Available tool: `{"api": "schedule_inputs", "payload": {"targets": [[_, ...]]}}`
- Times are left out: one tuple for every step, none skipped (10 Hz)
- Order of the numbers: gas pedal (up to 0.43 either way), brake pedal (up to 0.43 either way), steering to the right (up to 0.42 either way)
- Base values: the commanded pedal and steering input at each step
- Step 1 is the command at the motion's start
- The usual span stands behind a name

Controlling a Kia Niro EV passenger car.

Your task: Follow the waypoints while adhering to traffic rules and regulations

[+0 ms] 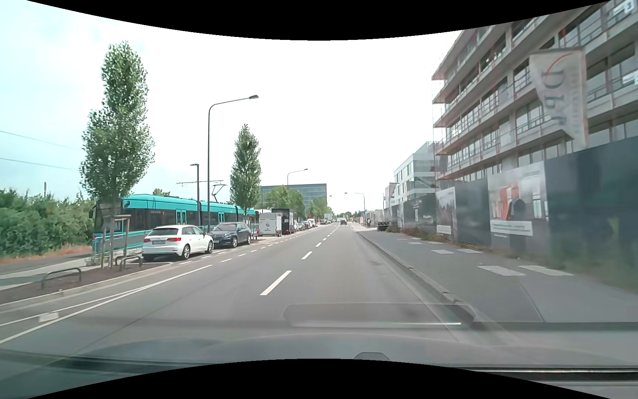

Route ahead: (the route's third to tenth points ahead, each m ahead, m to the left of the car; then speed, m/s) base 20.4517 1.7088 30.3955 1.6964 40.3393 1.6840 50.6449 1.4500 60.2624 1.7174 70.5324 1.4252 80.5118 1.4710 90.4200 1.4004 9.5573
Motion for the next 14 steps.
{"api": "schedule_inputs", "payload": {"targets": [[0.098,0.0,-0.007],[0.087,0.0,-0.004],[0.087,0.0,-0.003],[0.087,0.0,-0.002],[0.087,0.0,-0.002],[0.087,0.0,-0.002],[0.087,0.0,-0.002],[0.087,0.0,-0.002],[0.087,0.0,-0.002],[0.087,0.0,-0.002],[0.087,0.0,-0.002],[0.087,0.0,-0.002],[0.087,0.0,-0.001],[0.087,0.0,-0.001]]}}
